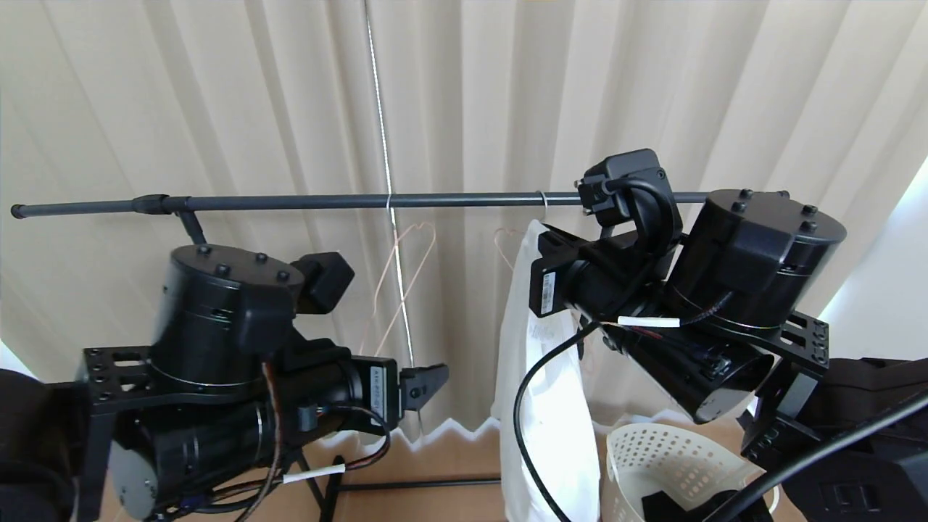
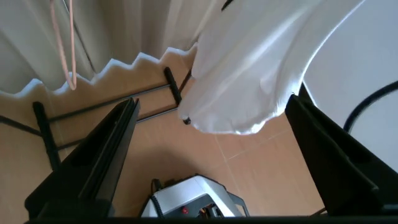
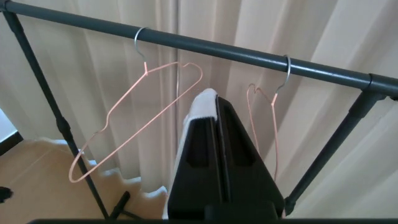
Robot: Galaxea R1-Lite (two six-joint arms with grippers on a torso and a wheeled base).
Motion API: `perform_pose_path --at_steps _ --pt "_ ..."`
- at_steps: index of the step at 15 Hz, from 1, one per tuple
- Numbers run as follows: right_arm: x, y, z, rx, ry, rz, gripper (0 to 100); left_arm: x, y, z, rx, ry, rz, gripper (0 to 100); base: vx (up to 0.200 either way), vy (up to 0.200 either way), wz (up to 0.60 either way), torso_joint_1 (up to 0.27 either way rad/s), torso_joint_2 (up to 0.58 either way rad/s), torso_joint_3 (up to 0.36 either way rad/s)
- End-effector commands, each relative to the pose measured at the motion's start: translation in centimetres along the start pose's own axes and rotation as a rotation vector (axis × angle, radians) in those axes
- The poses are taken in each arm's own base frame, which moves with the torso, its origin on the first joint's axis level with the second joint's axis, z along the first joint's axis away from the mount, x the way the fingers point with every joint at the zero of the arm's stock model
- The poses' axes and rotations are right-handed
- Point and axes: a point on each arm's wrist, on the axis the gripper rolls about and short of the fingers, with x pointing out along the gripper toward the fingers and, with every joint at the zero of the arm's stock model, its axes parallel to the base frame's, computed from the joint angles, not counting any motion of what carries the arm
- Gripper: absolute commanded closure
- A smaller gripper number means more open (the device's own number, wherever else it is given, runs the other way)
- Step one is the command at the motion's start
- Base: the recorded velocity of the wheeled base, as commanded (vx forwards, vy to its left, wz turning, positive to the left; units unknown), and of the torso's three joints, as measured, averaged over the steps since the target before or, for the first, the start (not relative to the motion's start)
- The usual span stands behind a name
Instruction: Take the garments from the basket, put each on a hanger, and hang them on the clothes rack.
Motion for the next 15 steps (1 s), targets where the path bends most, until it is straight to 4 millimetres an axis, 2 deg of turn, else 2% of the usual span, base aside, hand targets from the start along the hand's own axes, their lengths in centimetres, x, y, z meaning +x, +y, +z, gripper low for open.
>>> perform_pose_path --at_steps 1,4,9,14,15 --pt "-0.1 0.0 0.1 0.000 -0.002 0.001 100 2.1 -1.0 -1.2 0.013 0.055 0.004 0 0.000 0.000 0.00 0.000 0.00 0.000" --pt "-0.3 0.1 0.1 0.000 -0.001 0.005 100 2.1 -1.7 -1.5 0.011 0.064 -0.018 0 0.000 0.000 0.00 0.000 0.00 0.000" --pt "-1.6 2.3 -0.1 0.000 0.008 0.037 100 2.8 -3.0 -1.6 0.020 0.017 -0.052 0 0.000 0.000 0.00 0.000 0.00 0.000" --pt "-2.2 3.3 -0.1 0.000 0.009 0.073 100 3.0 -2.9 -1.9 0.023 0.020 -0.035 0 0.000 0.000 0.00 0.000 0.00 0.000" --pt "-2.6 3.6 -0.2 -0.004 0.016 0.082 100 4.2 -3.2 -1.8 0.019 0.003 -0.023 0 0.000 0.000 0.00 0.000 0.00 0.000"
